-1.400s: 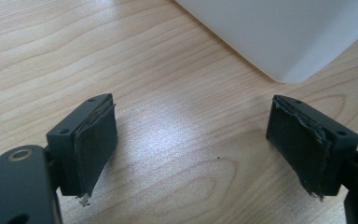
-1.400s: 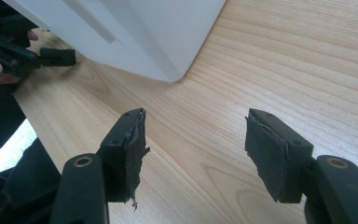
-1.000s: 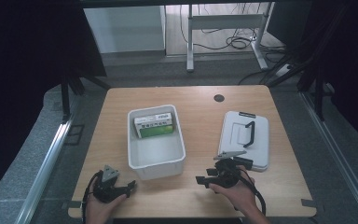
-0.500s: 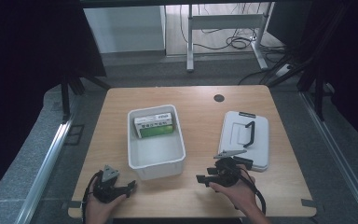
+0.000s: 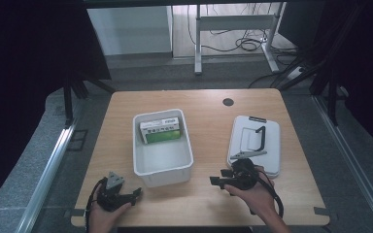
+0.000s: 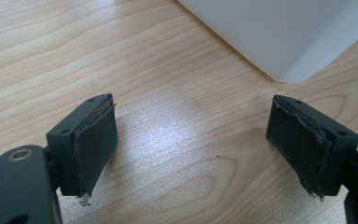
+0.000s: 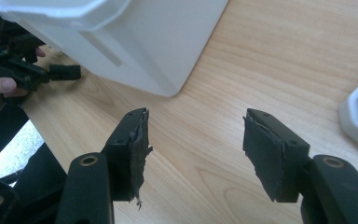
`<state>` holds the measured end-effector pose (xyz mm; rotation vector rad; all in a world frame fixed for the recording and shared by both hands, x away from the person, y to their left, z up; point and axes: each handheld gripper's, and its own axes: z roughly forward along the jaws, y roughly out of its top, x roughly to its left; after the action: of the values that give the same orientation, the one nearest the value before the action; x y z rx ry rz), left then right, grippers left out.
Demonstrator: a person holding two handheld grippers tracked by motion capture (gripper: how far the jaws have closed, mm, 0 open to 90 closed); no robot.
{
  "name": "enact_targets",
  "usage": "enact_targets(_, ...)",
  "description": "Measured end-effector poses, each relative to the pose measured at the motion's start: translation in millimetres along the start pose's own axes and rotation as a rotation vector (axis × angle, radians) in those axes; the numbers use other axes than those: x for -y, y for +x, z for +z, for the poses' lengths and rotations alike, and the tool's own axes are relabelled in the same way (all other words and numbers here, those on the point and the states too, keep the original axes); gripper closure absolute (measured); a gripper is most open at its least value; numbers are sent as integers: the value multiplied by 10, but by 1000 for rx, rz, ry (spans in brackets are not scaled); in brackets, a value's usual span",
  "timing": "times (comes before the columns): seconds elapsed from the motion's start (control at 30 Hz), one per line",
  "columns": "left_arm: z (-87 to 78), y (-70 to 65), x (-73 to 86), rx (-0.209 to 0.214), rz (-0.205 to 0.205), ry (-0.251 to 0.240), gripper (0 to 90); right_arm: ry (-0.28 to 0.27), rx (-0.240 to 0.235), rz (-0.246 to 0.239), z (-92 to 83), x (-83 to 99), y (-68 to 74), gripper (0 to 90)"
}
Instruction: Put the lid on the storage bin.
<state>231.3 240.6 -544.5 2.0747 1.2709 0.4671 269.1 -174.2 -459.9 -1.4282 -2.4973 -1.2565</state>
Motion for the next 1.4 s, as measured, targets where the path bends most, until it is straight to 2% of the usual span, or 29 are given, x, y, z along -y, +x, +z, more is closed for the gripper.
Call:
enact_targets(0.13, 4, -1, -1, 1, -2, -2, 161, -5, 9, -7, -68, -68, 15, 407)
enact_targets(0.27, 2, 3, -2, 1, 3, 0, 160, -15, 25, 7, -157, -151, 9, 412)
enact_targets(0.6, 4, 1, -2, 0, 1, -3, 160, -38, 53, 27, -308, -285, -73, 415)
enact_targets(0.83, 4, 3, -2, 1, 1, -3, 160, -69, 52, 63, -377, -374, -174, 416)
enact_targets(1.4, 5, 0, -1, 2, -2, -3, 160, -70, 134, 131, -541, -553, -444, 435)
